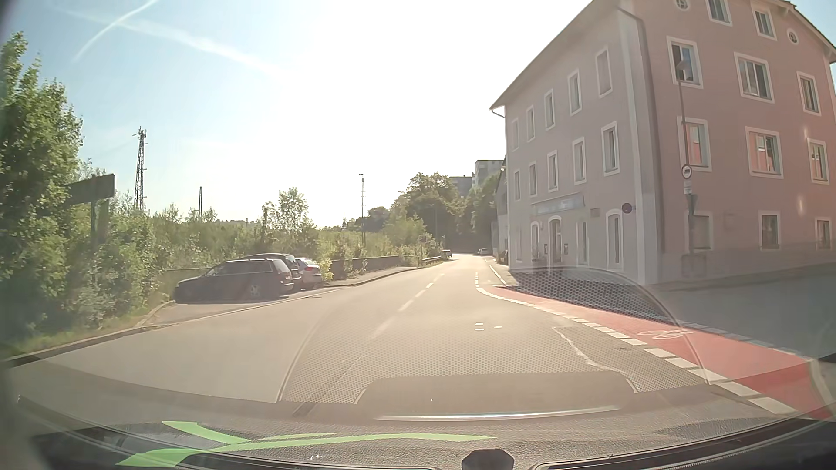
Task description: Follow the waypoints while adhering to traffic rules and regulations
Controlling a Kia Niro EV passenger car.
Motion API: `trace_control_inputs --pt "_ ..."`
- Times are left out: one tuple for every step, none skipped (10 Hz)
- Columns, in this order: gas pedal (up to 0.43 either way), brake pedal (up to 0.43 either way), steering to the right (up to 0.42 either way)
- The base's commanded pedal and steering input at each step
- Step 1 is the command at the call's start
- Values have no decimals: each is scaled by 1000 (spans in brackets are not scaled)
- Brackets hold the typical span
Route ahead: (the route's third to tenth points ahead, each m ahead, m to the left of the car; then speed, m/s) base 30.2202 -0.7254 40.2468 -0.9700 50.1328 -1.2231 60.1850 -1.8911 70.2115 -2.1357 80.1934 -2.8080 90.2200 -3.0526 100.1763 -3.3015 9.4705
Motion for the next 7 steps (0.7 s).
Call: trace_control_inputs --pt "47 0 7" --pt "47 0 7" --pt "47 0 7" --pt "47 0 7" --pt "59 0 7" --pt "59 0 7" --pt "59 0 7"
